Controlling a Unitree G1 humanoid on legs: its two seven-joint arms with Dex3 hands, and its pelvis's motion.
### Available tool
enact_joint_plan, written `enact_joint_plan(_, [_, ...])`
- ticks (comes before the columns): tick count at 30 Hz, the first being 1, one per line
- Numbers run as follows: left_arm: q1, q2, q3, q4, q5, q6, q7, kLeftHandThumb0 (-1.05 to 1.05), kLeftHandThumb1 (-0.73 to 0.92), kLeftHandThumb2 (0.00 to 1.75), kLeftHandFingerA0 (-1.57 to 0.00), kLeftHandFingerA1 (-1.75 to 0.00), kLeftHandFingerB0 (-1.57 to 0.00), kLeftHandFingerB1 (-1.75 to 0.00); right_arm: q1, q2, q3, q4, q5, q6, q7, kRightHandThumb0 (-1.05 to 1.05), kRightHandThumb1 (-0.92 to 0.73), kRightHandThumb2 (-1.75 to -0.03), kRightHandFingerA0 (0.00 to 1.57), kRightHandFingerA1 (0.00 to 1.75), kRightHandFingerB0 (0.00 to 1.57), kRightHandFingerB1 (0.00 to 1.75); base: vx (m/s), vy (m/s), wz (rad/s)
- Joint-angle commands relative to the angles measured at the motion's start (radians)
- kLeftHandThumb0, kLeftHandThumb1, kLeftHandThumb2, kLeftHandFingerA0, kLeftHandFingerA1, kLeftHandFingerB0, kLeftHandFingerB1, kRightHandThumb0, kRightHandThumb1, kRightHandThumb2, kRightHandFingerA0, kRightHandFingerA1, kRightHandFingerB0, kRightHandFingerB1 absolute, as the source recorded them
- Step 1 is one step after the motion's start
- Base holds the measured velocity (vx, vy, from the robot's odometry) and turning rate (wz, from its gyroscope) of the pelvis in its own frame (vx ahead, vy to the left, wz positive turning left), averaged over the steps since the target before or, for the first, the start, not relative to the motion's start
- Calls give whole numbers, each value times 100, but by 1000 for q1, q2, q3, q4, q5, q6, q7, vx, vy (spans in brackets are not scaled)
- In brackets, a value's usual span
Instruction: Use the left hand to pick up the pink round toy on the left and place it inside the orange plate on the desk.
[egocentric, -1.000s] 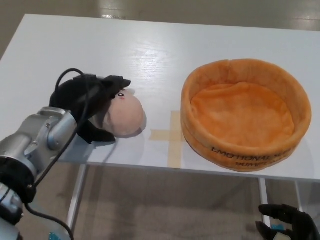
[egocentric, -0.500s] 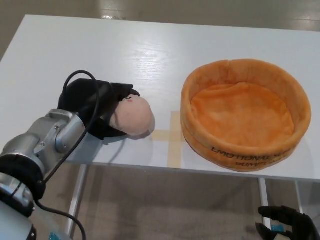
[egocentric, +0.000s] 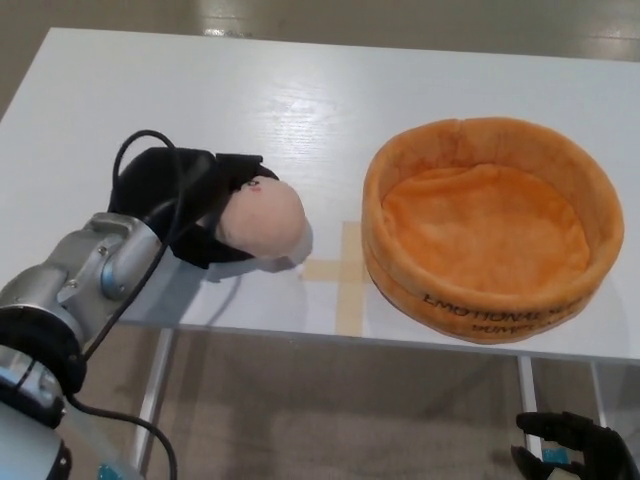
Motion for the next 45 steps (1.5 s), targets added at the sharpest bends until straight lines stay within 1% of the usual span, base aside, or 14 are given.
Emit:
enact_joint_plan(1, [-45, 29, 72, -40, -47, -52, -2, -19, 71, 61, -84, -107, -91, -55, 9, 0, 0, 7, 7, -7, 1, -34, -59, -57, 57, 59, 61, 51, 0, 0, 0])
enact_joint_plan(5, [-72, 31, 111, -62, -57, -59, -8, -23, 71, 62, -79, -115, -89, -55, 8, -1, 0, 7, 8, -1, 6, -35, -59, -57, 57, 58, 61, 51, 0, 0, 0])
enact_joint_plan(6, [-90, 31, 115, -68, -54, -66, -5, -19, 68, 60, -89, -84, -87, -53, 8, 0, -1, 7, 9, -2, 5, -34, -59, -57, 57, 58, 62, 51, 0, 0, 0])
enact_joint_plan(9, [-136, 17, 125, -101, -44, -62, -13, -20, 68, 60, -86, -101, -88, -53, 8, 2, -3, 8, 11, -3, 4, -34, -59, -57, 57, 58, 62, 51, 0, 0, 0])
enact_joint_plan(16, [-211, -77, 93, -167, -8, -15, -54, -18, 66, 60, -85, -109, -92, -54, 11, 8, -3, 9, 9, -4, 3, -33, -60, -56, 57, 58, 61, 51, 0, 0, 0])
enact_joint_plan(26, [-270, -214, 7, -156, 49, 43, -49, -18, 62, 58, -89, -102, -93, -54, 14, 12, 0, 9, 5, -4, -4, -34, -59, -57, 58, 57, 61, 50, 0, 0, 0])
enact_joint_plan(29, [-291, -276, -32, -114, 72, 63, -39, -16, 59, 58, -97, -72, -90, -52, 12, 13, -1, 9, 9, 0, 4, -34, -60, -56, 57, 56, 61, 49, 0, 0, 0])
enact_joint_plan(33, [-304, -339, -57, -61, 70, 75, -45, -13, 63, 59, -90, -99, -94, -57, 12, 15, 0, 9, 7, 3, -1, -33, -60, -56, 58, 56, 61, 50, 0, 0, 0])
enact_joint_plan(38, [-314, -376, -76, -17, 74, 89, -37, -14, 65, 59, -94, -96, -94, -56, 11, 17, 2, 9, 5, 2, -4, -34, -59, -56, 57, 56, 62, 50, 0, 0, 0])
enact_joint_plan(39, [-313, -384, -78, -7, 70, 98, -59, -39, 50, 55, -57, -44, -40, -33, 13, 17, 1, 9, 6, -3, -1, -34, -60, -57, 56, 58, 61, 51, 0, 0, 0])
enact_joint_plan(40, [-313, -391, -79, 1, 67, 105, -75, -39, 50, 55, -57, -44, -40, -33, 13, 17, 1, 9, 7, -6, 2, -34, -60, -57, 56, 58, 61, 51, 0, 0, 0])
enact_joint_plan(41, [-314, -400, -76, 9, 54, 125, -134, -70, 43, 75, -6, -33, -10, -31, 14, 18, -1, 9, 9, -7, 4, -33, -60, -56, 57, 58, 61, 51, 0, 0, 0])
enact_joint_plan(44, [-320, -408, -71, 15, 33, 166, -250, -71, 43, 82, 0, -14, -12, -23, 14, 19, -2, 9, 9, -7, 3, -34, -60, -56, 57, 57, 61, 50, 0, 0, 0])
enact_joint_plan(45, [-327, -403, -90, 9, 53, 191, -297, -85, 49, 88, 0, 0, -4, -8, 13, 19, -1, 10, 9, -4, 3, -35, -60, -56, 56, 55, 61, 50, 0, 0, 0])
